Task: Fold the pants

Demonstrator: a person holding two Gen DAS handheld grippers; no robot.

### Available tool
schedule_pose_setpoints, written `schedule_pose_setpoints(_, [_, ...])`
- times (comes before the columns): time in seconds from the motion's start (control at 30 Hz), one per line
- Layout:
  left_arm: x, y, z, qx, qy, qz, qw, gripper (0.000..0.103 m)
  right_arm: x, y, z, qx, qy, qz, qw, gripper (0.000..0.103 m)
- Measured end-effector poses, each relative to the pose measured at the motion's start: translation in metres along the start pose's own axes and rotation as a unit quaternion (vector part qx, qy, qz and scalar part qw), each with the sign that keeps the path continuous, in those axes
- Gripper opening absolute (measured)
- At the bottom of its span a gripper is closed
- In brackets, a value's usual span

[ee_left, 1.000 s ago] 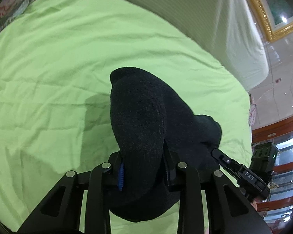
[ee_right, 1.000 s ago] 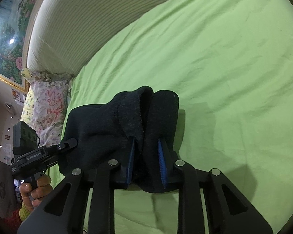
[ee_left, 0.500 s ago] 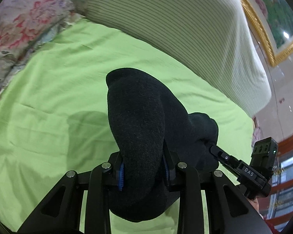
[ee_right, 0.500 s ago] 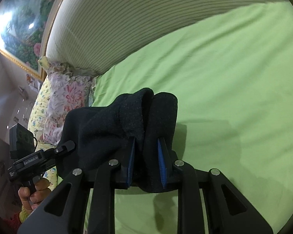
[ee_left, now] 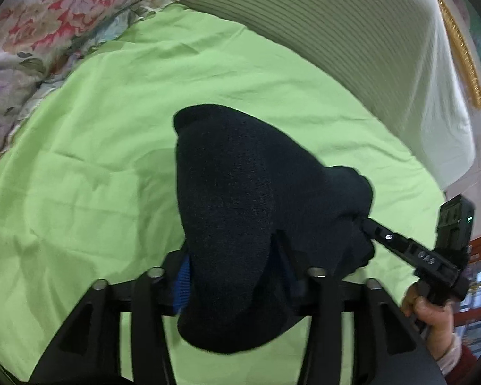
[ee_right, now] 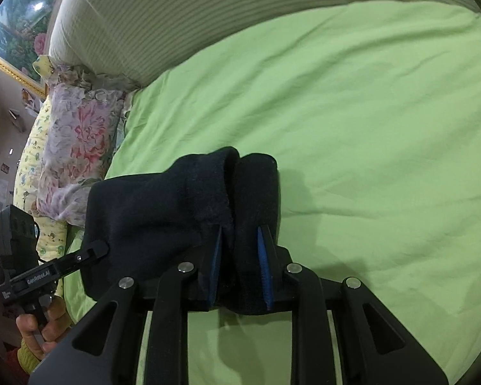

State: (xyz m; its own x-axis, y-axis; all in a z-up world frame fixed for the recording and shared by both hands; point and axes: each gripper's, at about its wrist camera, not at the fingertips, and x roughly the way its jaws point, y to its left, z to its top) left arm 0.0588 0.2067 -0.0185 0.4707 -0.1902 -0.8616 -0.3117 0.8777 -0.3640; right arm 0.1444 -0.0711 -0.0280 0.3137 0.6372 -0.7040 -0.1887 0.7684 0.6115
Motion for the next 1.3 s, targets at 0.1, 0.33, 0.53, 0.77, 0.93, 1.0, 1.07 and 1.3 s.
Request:
schedule_pose_setpoints(0.1, [0.003, 0.001, -0.005, 0.008, 0.004, 0.021, 0.9997, 0.070, 0.000, -0.002, -0.001, -0.007, 0.005, -0.007, 1.000, 0.030])
schedule_pose_setpoints(0.33, [0.004, 0.006, -0.012, 0.012, 0.010, 0.037, 0.9992, 0.071, -0.002, 0.006, 0.002, -0.039, 0.006, -0.039, 0.998, 0.033])
schedule_pose_setpoints(0.53, [-0.005, 0.006, -0.017, 0.011, 0.003, 0.042, 0.9990, 0.075, -0.005, 0.008, 0.003, -0.052, 0.001, -0.058, 0.997, 0.044])
schedule_pose_setpoints(0.77, [-0.017, -0.002, -0.024, 0.024, -0.003, 0.051, 0.9984, 0.077, -0.012, 0.005, 0.001, -0.067, -0.004, -0.089, 0.994, 0.053])
schedule_pose_setpoints(0.93, [-0.023, -0.006, -0.034, 0.032, -0.004, 0.060, 0.9977, 0.078, -0.020, 0.009, -0.002, -0.066, -0.011, -0.085, 0.994, 0.056])
schedule_pose_setpoints(1.0, [-0.024, -0.006, -0.037, 0.032, -0.004, 0.063, 0.9975, 0.078, -0.022, 0.013, -0.005, -0.070, -0.012, -0.081, 0.994, 0.061])
schedule_pose_setpoints(1.07, [-0.025, -0.006, -0.040, 0.032, -0.007, 0.064, 0.9974, 0.078, -0.023, 0.018, -0.008, -0.076, -0.014, -0.075, 0.994, 0.064])
schedule_pose_setpoints(1.3, [-0.036, -0.006, -0.048, 0.033, -0.019, 0.068, 0.9970, 0.078, -0.032, 0.039, -0.022, -0.116, -0.025, -0.062, 0.991, 0.075])
